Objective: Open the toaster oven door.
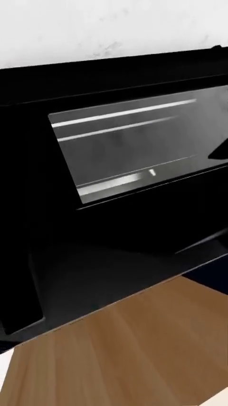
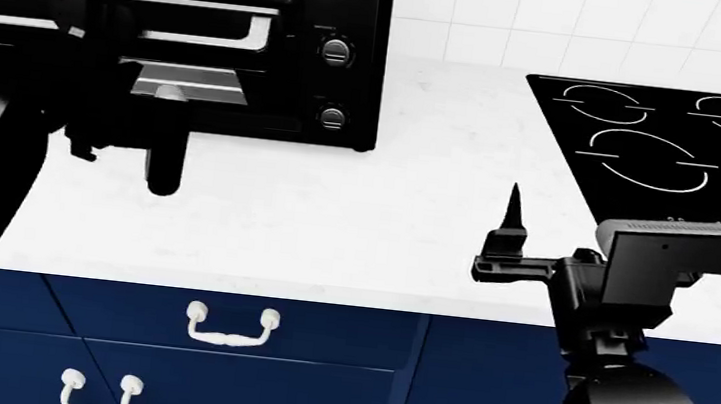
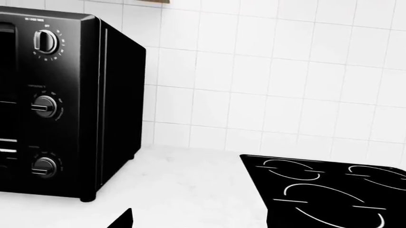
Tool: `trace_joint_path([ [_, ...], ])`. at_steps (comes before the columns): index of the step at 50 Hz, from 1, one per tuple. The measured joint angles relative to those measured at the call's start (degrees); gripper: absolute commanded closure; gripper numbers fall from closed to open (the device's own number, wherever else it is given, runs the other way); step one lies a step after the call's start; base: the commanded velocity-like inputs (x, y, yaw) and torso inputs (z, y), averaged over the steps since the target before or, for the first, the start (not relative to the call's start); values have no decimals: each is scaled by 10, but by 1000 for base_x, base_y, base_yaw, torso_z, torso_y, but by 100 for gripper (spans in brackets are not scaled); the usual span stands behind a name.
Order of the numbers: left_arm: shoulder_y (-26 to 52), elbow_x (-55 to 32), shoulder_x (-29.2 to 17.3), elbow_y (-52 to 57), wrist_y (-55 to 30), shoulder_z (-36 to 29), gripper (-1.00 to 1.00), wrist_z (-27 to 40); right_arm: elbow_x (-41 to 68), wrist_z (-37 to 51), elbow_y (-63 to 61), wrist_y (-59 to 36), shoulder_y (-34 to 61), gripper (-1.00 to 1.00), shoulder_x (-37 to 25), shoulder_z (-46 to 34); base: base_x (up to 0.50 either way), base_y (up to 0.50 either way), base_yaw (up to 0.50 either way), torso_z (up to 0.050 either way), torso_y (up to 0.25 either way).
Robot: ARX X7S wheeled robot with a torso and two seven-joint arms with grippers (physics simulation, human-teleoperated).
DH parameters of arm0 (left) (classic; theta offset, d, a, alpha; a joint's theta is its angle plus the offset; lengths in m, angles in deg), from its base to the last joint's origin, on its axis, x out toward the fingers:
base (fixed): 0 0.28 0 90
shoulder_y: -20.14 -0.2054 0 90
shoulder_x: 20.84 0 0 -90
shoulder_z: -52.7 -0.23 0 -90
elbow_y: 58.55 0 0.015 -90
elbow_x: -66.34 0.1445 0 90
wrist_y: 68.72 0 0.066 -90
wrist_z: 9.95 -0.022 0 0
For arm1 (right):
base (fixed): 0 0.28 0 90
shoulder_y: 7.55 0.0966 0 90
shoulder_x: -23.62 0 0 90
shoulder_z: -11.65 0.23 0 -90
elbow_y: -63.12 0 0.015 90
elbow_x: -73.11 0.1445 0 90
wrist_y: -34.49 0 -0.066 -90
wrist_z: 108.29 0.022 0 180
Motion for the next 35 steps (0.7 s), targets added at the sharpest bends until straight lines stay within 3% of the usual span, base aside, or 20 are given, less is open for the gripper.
trace_joint_path([
  [35,-35,-13,-70,149,-68,-12,100,-42,10,5,-6,4,-4,-100,-4,-3,1,0,-3,0,0],
])
